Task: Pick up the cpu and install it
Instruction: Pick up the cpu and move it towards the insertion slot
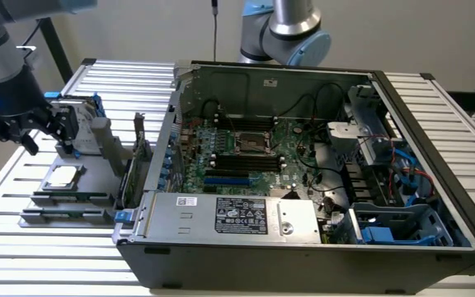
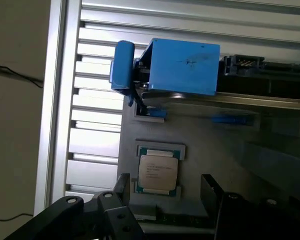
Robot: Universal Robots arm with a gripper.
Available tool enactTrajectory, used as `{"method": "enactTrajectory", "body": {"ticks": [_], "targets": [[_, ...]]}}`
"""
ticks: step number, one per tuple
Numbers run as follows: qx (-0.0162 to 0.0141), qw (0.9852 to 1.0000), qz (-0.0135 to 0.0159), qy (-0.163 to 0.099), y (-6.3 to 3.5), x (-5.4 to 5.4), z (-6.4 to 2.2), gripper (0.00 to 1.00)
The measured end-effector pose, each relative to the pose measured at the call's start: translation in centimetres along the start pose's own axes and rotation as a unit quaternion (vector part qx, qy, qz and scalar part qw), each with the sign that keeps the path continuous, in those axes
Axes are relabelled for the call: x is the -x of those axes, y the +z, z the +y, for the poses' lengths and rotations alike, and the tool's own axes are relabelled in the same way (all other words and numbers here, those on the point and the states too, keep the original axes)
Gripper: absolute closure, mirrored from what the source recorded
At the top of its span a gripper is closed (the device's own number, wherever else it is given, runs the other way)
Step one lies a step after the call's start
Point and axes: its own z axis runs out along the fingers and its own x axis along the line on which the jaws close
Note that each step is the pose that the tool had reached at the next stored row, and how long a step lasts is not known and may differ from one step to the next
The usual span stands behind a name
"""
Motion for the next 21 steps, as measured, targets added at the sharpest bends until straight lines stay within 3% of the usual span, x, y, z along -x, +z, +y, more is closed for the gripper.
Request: {"method": "enactTrajectory", "body": {"ticks": [21], "targets": [[0.0001, 1.0, -0.0002, 0.001, 3.83, -0.4, -0.18, 0.33]]}}
